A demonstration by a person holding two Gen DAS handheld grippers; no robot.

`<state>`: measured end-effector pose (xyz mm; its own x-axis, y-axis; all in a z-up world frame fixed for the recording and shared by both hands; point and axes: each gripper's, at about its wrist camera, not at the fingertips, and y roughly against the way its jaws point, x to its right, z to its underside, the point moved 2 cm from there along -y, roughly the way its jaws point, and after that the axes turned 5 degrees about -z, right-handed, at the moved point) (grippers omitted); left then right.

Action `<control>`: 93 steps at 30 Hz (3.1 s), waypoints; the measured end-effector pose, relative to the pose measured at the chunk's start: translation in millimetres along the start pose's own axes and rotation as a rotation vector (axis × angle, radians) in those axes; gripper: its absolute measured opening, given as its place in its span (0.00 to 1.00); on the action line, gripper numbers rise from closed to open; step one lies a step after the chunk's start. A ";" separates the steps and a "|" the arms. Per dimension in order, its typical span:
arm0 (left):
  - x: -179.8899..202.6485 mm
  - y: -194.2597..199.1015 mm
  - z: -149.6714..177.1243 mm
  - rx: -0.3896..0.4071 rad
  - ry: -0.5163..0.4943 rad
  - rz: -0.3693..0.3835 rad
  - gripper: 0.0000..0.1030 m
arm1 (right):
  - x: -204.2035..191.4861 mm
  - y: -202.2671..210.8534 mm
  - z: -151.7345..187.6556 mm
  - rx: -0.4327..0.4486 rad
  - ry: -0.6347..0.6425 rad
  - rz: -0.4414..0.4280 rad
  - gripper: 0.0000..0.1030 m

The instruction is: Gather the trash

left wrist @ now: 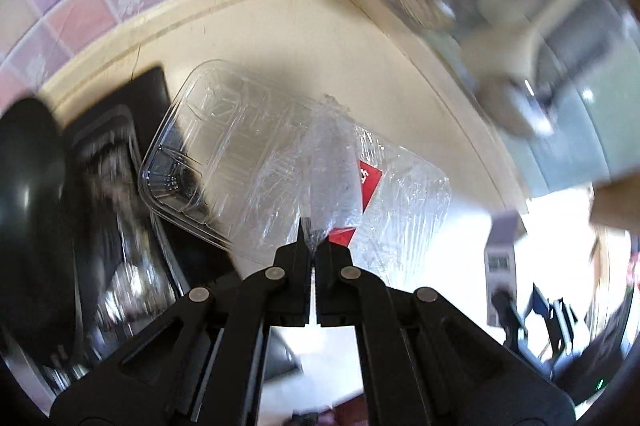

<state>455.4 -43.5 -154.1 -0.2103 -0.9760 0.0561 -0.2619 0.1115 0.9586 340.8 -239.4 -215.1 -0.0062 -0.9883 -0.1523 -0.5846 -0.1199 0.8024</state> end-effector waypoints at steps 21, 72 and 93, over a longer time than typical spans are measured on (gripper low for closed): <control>-3.5 71.1 298.4 0.030 -0.089 0.133 0.00 | -58.4 115.9 203.1 -0.064 -0.023 0.034 0.33; 21.8 -453.7 525.6 0.015 -0.232 -0.269 0.58 | 25.0 -264.2 578.0 -0.500 0.027 0.029 0.66; 10.5 -385.4 524.0 -0.016 -0.119 -0.240 0.58 | -9.6 -186.3 560.9 -0.467 0.015 0.021 0.66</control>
<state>60.6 1.2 -669.2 -0.2538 -0.9452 -0.2055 -0.3032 -0.1240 0.9448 -5.4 -154.9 -686.9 0.0000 -0.9918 -0.1275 -0.1570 -0.1259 0.9795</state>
